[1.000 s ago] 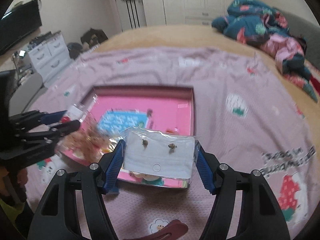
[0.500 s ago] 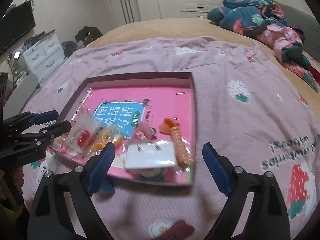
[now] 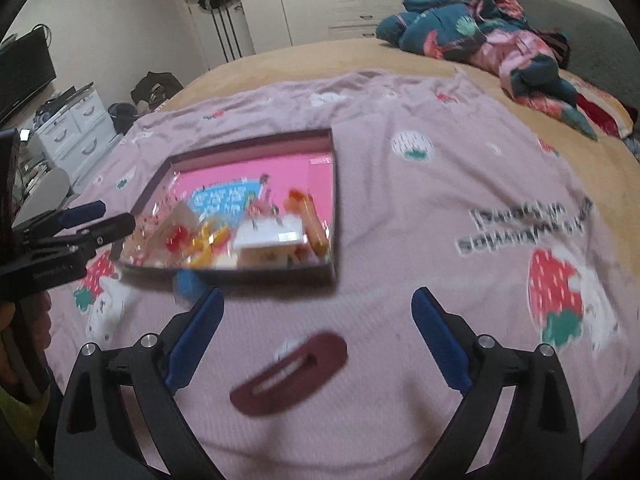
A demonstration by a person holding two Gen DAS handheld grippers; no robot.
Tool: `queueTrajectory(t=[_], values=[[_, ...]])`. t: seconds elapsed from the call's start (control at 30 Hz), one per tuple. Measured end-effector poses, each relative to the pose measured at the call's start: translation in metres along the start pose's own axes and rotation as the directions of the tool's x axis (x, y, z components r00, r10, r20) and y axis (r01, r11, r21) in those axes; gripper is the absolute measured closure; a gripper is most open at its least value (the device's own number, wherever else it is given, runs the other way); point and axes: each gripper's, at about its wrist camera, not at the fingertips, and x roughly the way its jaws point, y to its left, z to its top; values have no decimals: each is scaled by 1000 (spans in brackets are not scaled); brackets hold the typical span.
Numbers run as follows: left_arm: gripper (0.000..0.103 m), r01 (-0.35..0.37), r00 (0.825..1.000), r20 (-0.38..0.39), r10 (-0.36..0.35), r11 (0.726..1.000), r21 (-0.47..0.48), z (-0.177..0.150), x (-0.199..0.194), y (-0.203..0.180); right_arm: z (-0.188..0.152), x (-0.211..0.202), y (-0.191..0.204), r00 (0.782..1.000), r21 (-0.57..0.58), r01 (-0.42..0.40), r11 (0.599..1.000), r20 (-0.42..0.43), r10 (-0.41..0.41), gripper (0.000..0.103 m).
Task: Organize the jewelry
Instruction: 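Grasp the small blue box with the left gripper while the right grasps the maroon hair clip, then lower the blue box into the box with the left gripper while the right drops the maroon clip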
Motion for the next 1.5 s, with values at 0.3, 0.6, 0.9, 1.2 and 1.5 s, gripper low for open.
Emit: queueTrajectory(t=[0.3,0.6,0.9,1.2,1.5], values=[[28,27,998,-64,-26,1000,11,-39,8,-19,-37,17,6,995,63,-58,996,-83,63,9],[28,42,994,-101,-42,999,-5,-50,23,-21,-40,63,9,976,119,-115,986,-173,135,48],[32,87,988,-124,-87,996,-7,-43,57,-40,-42,46,-6,985,106,-111,988,-119,124,75],[74,92,984,-152,-95,995,-30,-41,75,-49,-46,21,-19,989,107,-124,986,-71,132,75],[74,101,990,-100,-103,995,-24,-36,34,-37,-34,-8,2,988,37,-156,987,-15,157,75]])
